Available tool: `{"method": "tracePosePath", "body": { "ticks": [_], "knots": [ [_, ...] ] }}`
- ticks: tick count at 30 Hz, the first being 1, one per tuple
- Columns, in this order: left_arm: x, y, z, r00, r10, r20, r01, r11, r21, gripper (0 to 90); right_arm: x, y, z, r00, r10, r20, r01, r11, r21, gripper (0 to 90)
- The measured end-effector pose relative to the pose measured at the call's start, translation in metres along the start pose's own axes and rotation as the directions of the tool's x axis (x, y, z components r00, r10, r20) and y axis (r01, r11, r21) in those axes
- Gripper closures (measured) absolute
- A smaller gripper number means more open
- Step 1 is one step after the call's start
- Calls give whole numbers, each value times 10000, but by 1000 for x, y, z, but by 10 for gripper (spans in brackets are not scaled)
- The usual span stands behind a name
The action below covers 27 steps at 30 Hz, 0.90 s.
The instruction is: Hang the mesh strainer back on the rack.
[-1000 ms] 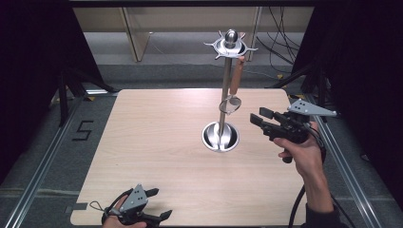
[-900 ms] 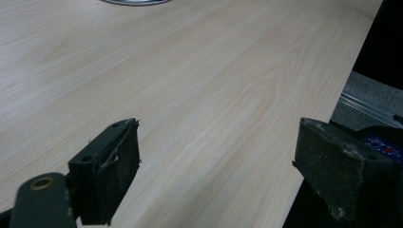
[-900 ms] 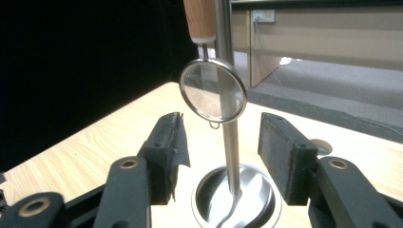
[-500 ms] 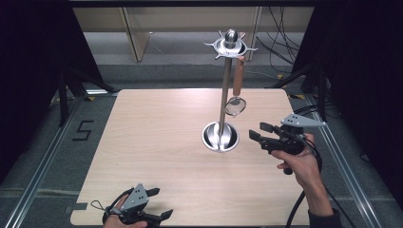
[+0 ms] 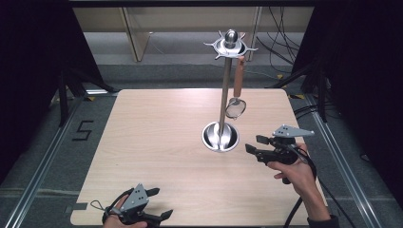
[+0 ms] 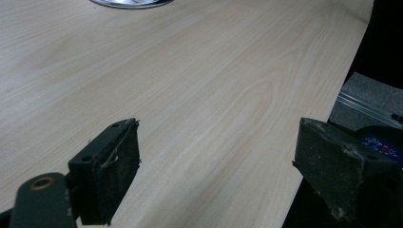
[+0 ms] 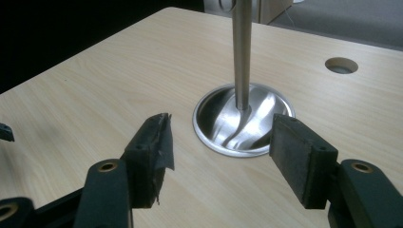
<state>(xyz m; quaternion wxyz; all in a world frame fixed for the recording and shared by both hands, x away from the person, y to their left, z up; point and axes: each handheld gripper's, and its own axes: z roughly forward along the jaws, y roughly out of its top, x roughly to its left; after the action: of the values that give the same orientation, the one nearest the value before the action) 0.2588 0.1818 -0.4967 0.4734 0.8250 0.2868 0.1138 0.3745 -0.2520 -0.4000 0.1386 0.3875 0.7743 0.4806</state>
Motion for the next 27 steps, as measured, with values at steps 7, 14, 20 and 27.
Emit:
{"method": "tracePosePath", "body": {
  "ticks": [7,14,20,27],
  "knots": [
    [0,-1,-1,9999,-142,-72,142,9999,36,147,5,-8,0,9998,178,93,-179,9998,90,390],
    [0,-1,-1,10000,43,-4,-43,10000,-40,147,9,-17,5,9995,292,-91,-290,9994,207,387],
    [0,-1,-2,9998,-134,-130,134,9999,11,147,9,-22,6,9998,193,0,-192,9984,529,380],
    [-1,-1,-1,9995,-303,-34,303,9995,-93,147,8,-30,8,9999,58,-94,-55,9996,262,366]
  ]
}}
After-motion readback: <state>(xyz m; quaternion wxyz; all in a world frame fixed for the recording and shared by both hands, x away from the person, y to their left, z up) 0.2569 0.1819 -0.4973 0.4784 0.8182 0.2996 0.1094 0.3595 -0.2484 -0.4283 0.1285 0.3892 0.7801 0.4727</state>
